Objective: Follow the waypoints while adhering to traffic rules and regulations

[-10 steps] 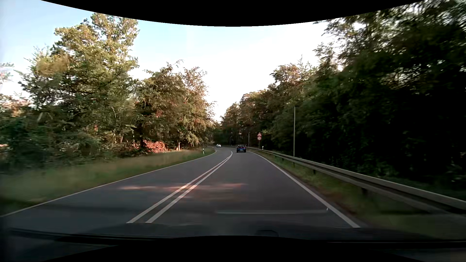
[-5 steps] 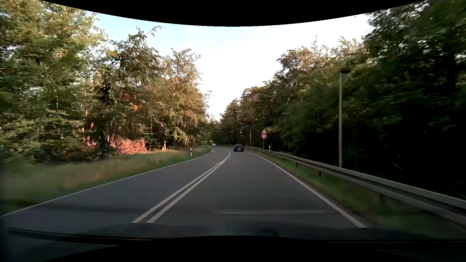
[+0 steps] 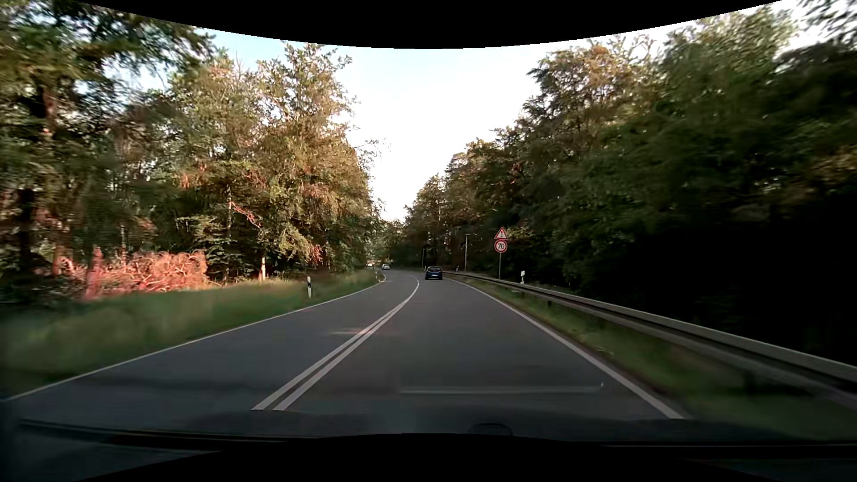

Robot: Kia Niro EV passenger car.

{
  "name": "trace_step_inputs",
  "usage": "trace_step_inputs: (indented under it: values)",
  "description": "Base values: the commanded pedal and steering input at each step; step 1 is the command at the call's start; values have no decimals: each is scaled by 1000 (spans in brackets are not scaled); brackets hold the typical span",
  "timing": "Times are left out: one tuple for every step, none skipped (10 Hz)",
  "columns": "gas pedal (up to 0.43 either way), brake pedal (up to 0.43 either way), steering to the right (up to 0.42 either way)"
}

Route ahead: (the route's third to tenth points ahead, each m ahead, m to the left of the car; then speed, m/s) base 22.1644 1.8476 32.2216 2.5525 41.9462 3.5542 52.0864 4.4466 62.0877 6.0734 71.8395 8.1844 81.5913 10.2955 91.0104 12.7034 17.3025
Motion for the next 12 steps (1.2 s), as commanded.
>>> trace_step_inputs:
  values:
    - [87, 0, -9]
    - [87, 0, -10]
    - [87, 0, -11]
    - [87, 0, -11]
    - [87, 0, -12]
    - [87, 0, -12]
    - [87, 0, -13]
    - [87, 0, -13]
    - [87, 0, -14]
    - [87, 0, -14]
    - [87, 0, -15]
    - [87, 0, -15]
